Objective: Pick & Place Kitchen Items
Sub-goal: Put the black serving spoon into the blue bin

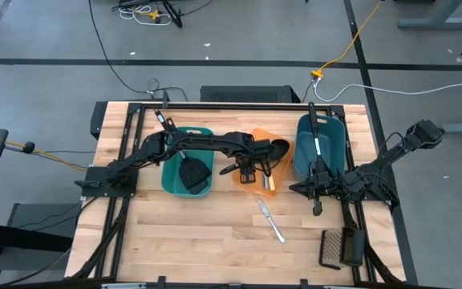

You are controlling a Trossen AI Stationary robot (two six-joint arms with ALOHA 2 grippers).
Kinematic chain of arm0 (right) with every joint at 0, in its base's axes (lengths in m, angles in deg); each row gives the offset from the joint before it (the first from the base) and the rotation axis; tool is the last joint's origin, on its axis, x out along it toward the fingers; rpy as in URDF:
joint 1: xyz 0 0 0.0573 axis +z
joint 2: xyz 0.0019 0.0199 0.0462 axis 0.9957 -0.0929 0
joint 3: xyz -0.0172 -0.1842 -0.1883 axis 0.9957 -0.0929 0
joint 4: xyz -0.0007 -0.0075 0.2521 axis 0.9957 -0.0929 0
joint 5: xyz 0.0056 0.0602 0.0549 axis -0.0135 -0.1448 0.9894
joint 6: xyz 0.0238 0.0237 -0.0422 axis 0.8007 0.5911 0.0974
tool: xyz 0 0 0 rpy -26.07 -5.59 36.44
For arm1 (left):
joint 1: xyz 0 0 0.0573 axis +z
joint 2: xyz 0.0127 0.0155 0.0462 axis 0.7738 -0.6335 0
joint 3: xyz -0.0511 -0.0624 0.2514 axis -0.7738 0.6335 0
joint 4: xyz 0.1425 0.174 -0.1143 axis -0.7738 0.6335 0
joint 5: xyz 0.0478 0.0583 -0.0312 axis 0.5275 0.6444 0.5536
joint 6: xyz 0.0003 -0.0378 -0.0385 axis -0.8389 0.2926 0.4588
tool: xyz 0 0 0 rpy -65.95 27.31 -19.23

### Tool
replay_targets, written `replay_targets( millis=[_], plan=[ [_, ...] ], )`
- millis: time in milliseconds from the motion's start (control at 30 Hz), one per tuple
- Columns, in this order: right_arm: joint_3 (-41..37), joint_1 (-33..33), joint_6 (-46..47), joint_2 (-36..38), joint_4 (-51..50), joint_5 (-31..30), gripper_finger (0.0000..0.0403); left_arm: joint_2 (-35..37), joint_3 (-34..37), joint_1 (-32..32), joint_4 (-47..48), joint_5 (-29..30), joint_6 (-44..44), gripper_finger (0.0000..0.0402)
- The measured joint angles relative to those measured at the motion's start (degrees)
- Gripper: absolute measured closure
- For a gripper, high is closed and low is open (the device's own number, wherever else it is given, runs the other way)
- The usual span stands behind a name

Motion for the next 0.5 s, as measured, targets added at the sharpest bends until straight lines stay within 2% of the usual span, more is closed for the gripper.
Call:
replay_targets(
  millis=[233, 500],
  plan=[
    [0.0, 0.0, -0.01, 0.0, 0.0, -0.02, 0.0394, 0.06, -0.06, -0.01, -0.2, 0.4, -1.31, 0.0366],
    [0.0, 0.0, -0.01, 0.0, 0.02, -0.02, 0.0394, 0.26, -0.85, 0.0, 2.13, 1.55, -0.57, 0.0368]
  ],
)
